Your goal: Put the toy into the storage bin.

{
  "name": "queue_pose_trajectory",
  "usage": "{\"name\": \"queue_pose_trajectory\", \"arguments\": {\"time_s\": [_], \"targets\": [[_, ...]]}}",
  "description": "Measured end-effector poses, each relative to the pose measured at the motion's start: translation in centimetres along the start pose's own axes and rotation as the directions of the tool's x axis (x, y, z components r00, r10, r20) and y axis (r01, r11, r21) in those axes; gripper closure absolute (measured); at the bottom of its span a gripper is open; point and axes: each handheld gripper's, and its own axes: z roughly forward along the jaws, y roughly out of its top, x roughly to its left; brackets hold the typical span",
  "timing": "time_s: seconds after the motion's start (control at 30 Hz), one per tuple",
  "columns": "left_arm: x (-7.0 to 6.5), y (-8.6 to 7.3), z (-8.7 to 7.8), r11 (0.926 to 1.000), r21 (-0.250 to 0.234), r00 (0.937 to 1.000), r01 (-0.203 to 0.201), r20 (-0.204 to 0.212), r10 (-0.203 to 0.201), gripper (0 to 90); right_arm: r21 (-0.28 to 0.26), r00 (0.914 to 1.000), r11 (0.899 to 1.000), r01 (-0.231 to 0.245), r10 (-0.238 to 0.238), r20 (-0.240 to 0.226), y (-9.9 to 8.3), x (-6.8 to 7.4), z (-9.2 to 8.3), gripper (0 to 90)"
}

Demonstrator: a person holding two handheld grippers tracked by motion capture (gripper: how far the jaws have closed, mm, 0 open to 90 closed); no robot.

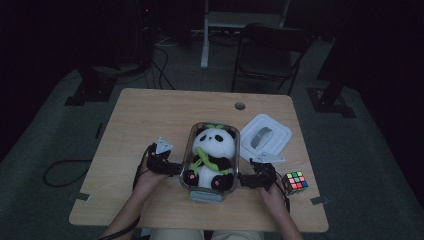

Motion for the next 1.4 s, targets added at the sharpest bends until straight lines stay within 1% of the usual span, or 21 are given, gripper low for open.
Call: {"name": "queue_pose_trajectory", "arguments": {"time_s": [0.07, 0.2, 0.3, 0.4, 0.43, 0.5, 0.6, 0.63, 0.67, 0.73, 0.8, 0.87, 0.9, 0.93, 0.97, 1.07, 1.1, 1.23, 1.3, 1.37, 1.4], "targets": [[-0.2, -0.1, -0.2, 1.0, 0.0, 1.0, -0.003, 0.001, 0.003, 3.2, -0.003, 1.0, 1.0, -0.003, 0.003, 0.002, 0.0, 0.0, 0.0, 17.2], [-0.4, -0.6, -0.8, 1.0, 0.003, 0.9999, -0.003, 0.014, 0.003, 3.3, 0.006, 0.9994, 1.0, 0.019, -0.019, 0.027, 0.1, 0.2, 0.2, 18.2], [-0.6, -1.0, -1.2, 1.0, -0.002, 0.9997, 0.002, 0.026, -0.002, 3.3, -0.004, 0.9989, 0.999, 0.038, -0.037, 0.029, 0.0, 0.3, 0.2, 19.5], [-0.8, -1.4, -1.8, 1.0, -0.002, 0.9996, -0.002, 0.027, 0.002, 3.3, -0.002, 0.9993, 0.999, 0.034, -0.034, 0.016, 0.1, 0.1, 0.4, 19.5], [-0.8, -1.5, -1.9, 1.0, -0.004, 0.9995, 0.004, 0.033, -0.003, 3.3, 0.001, 0.9992, 0.999, 0.036, -0.036, 0.016, 0.2, 0.1, 0.5, 19.5], [-0.9, -1.7, -2.3, 1.0, -0.008, 0.9989, 0.006, 0.047, -0.006, 3.3, -0.003, 0.9986, 0.999, 0.043, -0.042, 0.031, 0.2, 0.2, 0.7, 19.2], [-1.1, -2.0, -2.8, 0.9997, -0.019, 0.9965, 0.017, 0.083, -0.016, 3.2, -0.013, 0.996, 0.999, 0.044, -0.043, 0.078, 0.3, 0.4, 0.8, 18.7], [-1.2, -2.1, -2.8, 0.9995, -0.025, 0.9956, 0.021, 0.092, -0.019, 3.3, -0.017, 0.9956, 0.999, 0.041, -0.04, 0.085, 0.4, 0.3, 0.7, 16.1], [-1.2, -2.2, -2.9, 0.9993, -0.032, 0.9956, 0.018, 0.093, -0.015, 3.2, -0.023, 0.9959, 0.999, 0.032, -0.03, 0.085, 0.5, 0.2, 0.4, 13.9], [-1.2, -2.3, -2.9, 0.9994, -0.033, 0.9952, 0.014, 0.097, -0.011, 3.2, -0.045, 0.997, 0.999, 0.009, -0.005, 0.078, 0.8, 0.0, -0.3, 14.2], [-1.1, -2.4, -2.8, 0.9992, -0.035, 0.9943, 0.017, 0.106, -0.013, 3.2, -0.048, 0.9961, 0.999, -0.004, 0.008, 0.088, 1.3, 0.0, -1.1, 14.2], [-1.1, -2.6, -2.7, 0.9993, -0.035, 0.9939, 0.01, 0.11, -0.006, 3.3, -0.064, 0.9961, 0.998, -0.017, 0.023, 0.085, 1.8, 0.1, -2.1, 13.9], [-1.1, -2.6, -2.7, 0.9993, -0.035, 0.9939, 0.01, 0.11, -0.006, 3.2, -0.064, 0.9961, 0.998, -0.017, 0.023, 0.085, 1.8, 0.1, -2.1, 13.9], [-1.1, -2.8, -2.6, 0.9994, -0.032, 0.9929, 0.013, 0.118, -0.009, 3.2, -0.074, 0.9958, 0.997, -0.026, 0.032, 0.086, 2.0, 0.2, -2.6, 13.9], [-1.0, -2.9, -2.6, 0.9995, -0.032, 0.9928, 0.01, 0.12, -0.006, 3.3, -0.096, 0.996, 0.995, -0.029, 0.037, 0.081, 2.3, 0.2, -3.4, 13.9], [-1.0, -3.1, -2.6, 0.9996, -0.026, 0.9923, 0.008, 0.124, -0.005, 3.3, -0.117, 0.9951, 0.993, -0.022, 0.033, 0.093, 2.4, 0.1, -4.5, 13.8], [-1.0, -3.2, -2.6, 0.9994, -0.034, 0.9923, 0.007, 0.123, -0.002, 3.3, -0.124, 0.9947, 0.992, -0.022, 0.034, 0.097, 2.3, 0.0, -4.8, 13.8], [-0.8, -3.5, -2.6, 0.9998, -0.019, 0.9929, -0.004, 0.119, 0.006, 3.8, -0.138, 0.9911, 0.99, -0.034, 0.051, 0.123, 1.7, -0.8, -6.3, 13.9], [-0.8, -3.6, -2.7, 0.9999, -0.005, 0.9926, -0.011, 0.121, 0.012, 3.9, -0.146, 0.9869, 0.988, -0.041, 0.063, 0.148, 1.3, -1.4, -7.0, 13.8], [-0.8, -3.7, -2.8, 0.9997, 0.002, 0.9926, -0.023, 0.12, 0.023, 3.9, -0.143, 0.9814, 0.988, -0.06, 0.085, 0.172, 0.9, -2.0, -7.8, 13.8], [-0.8, -3.7, -2.8, 0.9995, 0.019, 0.9911, -0.027, 0.131, 0.024, 3.9, -0.142, 0.9788, 0.988, -0.067, 0.093, 0.183, 0.7, -2.2, -8.1, 13.8]]}}
